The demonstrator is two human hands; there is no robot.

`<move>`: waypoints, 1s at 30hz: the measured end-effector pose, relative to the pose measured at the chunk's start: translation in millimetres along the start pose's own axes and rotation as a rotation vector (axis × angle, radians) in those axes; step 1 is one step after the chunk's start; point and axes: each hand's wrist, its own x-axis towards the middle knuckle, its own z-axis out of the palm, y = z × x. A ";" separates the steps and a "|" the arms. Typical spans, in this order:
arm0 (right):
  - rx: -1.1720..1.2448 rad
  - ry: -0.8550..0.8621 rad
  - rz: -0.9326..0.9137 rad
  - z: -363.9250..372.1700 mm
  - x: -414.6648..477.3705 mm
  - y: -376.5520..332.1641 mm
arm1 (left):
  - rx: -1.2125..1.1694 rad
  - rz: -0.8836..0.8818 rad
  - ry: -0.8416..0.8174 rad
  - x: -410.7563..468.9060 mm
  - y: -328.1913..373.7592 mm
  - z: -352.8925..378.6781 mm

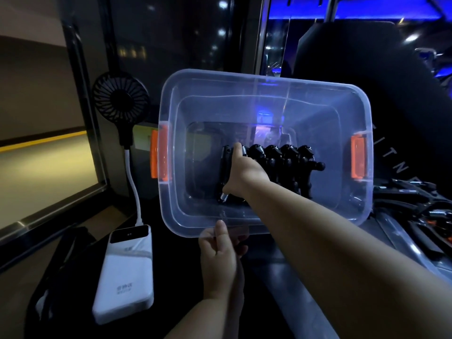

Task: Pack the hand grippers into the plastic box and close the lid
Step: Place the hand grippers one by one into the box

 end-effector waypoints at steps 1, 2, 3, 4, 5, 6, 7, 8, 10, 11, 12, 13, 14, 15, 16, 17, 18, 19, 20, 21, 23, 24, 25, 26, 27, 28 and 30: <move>0.001 -0.001 0.002 0.9 1.4 0.9 | 0.007 0.004 -0.004 0.3 -0.1 0.0; 0.002 -0.002 0.003 1.9 2.4 2.1 | 0.013 0.007 -0.004 0.4 -0.1 -0.1; -0.001 -0.003 0.004 2.7 3.1 3.0 | 0.017 0.009 -0.003 0.1 0.1 0.1; -0.011 -0.007 0.007 3.4 3.7 4.0 | 0.022 0.010 -0.003 0.2 0.3 0.4; -0.025 -0.009 0.009 4.1 4.4 5.1 | 0.028 0.006 -0.002 0.0 0.5 0.6; -0.035 -0.008 0.012 4.6 4.9 6.2 | 0.031 0.001 -0.001 -0.2 0.3 0.8; -0.036 -0.001 0.015 5.0 5.2 7.0 | 0.032 -0.002 0.000 -0.5 0.4 0.8; -0.035 0.009 0.021 5.2 5.0 7.5 | 0.035 -0.001 -0.001 -0.4 0.4 0.6; -0.054 0.022 0.026 6.2 4.2 7.7 | 0.043 0.002 -0.004 -0.1 0.9 0.2; -0.071 0.027 0.027 7.0 3.7 8.0 | 0.047 0.002 -0.007 0.1 0.9 0.0; -0.088 0.035 0.027 8.0 3.2 8.4 | 0.048 0.003 -0.010 0.0 1.1 0.0; -0.102 0.042 0.028 9.1 3.2 9.1 | 0.048 0.006 -0.012 -0.2 1.2 0.0; -0.112 0.050 0.027 10.0 3.0 10.0 | 0.053 0.010 -0.013 -0.1 0.9 0.1; -0.118 0.059 0.026 10.6 2.8 10.9 | 0.059 0.014 -0.013 0.1 1.1 0.0; -0.116 0.064 0.026 11.1 2.6 11.7 | 0.067 0.017 -0.009 0.3 1.0 -0.1; -0.110 0.066 0.029 11.2 2.4 12.4 | 0.069 0.016 -0.005 0.5 1.4 -0.1; -0.099 0.063 0.031 10.8 1.9 12.8 | 0.068 0.014 -0.002 0.3 2.3 -0.1; -0.085 0.057 0.033 10.1 1.4 13.2 | 0.066 0.013 -0.004 0.0 2.7 0.0; -0.071 0.051 0.034 8.6 0.5 13.5 | 0.062 0.013 -0.007 -1.0 3.6 0.6; -0.060 0.046 0.033 7.4 -0.4 14.2 | 0.060 0.014 -0.008 -1.6 3.7 1.1; -0.043 0.033 0.027 4.1 -2.4 15.5 | 0.055 0.018 -0.004 -2.9 3.5 1.6; -0.031 0.027 0.023 2.6 -3.8 16.1 | 0.057 0.019 0.000 -3.1 2.8 1.6; -0.020 0.025 0.019 1.2 -5.8 17.0 | 0.060 0.018 0.004 -3.1 2.7 1.1; -0.012 0.032 0.015 0.0 -8.2 18.2 | 0.068 0.014 0.008 -2.8 2.5 0.6; -0.006 0.047 0.007 -0.8 -10.7 20.2 | 0.076 0.012 0.011 -2.4 2.7 0.4; 0.002 0.069 -0.003 -1.6 -13.4 22.6 | 0.084 0.012 0.013 -2.3 3.0 0.3; 0.038 0.123 -0.024 -3.4 -19.4 29.1 | 0.103 0.019 0.021 -2.1 2.4 0.1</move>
